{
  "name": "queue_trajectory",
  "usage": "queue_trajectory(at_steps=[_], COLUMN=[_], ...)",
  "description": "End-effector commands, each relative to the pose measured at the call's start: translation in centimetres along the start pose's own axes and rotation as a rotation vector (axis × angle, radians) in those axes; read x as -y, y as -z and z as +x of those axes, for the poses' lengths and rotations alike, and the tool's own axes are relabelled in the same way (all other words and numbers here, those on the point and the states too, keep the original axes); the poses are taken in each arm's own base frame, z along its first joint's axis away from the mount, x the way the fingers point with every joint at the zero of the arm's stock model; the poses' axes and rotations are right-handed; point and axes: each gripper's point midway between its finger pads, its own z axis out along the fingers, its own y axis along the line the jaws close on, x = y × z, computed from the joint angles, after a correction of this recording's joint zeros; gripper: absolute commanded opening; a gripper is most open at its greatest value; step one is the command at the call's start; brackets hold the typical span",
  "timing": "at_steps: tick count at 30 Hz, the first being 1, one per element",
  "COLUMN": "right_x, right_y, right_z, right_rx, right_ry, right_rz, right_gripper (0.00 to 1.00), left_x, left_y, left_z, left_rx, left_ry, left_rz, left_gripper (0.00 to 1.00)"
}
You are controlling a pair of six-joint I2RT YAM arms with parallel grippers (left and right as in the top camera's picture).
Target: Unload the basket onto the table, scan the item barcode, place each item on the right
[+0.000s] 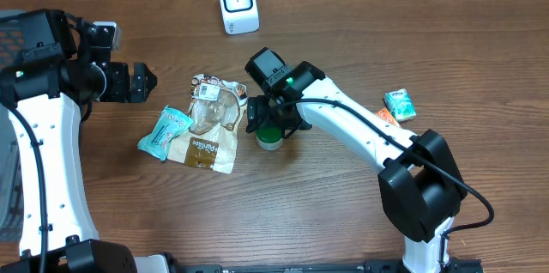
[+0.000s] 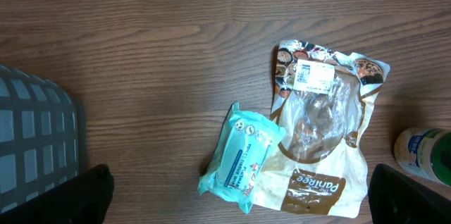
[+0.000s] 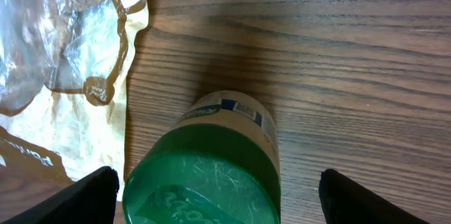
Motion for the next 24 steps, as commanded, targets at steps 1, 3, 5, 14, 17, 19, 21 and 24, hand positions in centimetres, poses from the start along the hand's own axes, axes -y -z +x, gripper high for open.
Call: queue_trajectory(at_steps=[1,3,5,14,17,19,21,24], right_x=[0.2,0.3,0.5,0.8,0.8,0.5,0.2,0.0], right_y=[-0.3,-0.3,-0.3,-0.2,-0.2,-0.2,-0.2,-0.2], right_z=[0.5,0.7,0.9,1.2,1.3,1.4,1.5,1.2], right_rx=[-0.020,-0.029,-0.039,-0.054,-0.056,-0.065,-0.070,-0.056], right_ry=[0.050,0.072,0.079,0.101,0.101,0.101,0.099,0.095], right_rz=[0.003,0.009,0.016,0.026,0.024,0.007,-0.005,-0.012], right_gripper=[0.89,0.89,0.89,0.88,0.88,0.88,0.88,0.88], left_x=[0.2,0.2,0.2,0.2,0.2,0.2,0.2,0.2], left_y=[0.8,0.8,0.8,0.8,0.8,0.8,0.8,0.8], left_z=[-0.8,-0.8,-0.8,-0.8,-0.8,-0.8,-0.8,-0.8], left_rx=[0.030,0.030,0.030,0.030,0.030,0.030,0.030,0.030], left_ry=[-0.021,-0.021,-0.021,-0.021,-0.021,-0.021,-0.021,-0.021], left_rz=[0.004,0.004,0.004,0.004,0.004,0.004,0.004,0.004], left_gripper=[1.00,0.99,1.00,1.00,1.00,1.00,0.99,1.00])
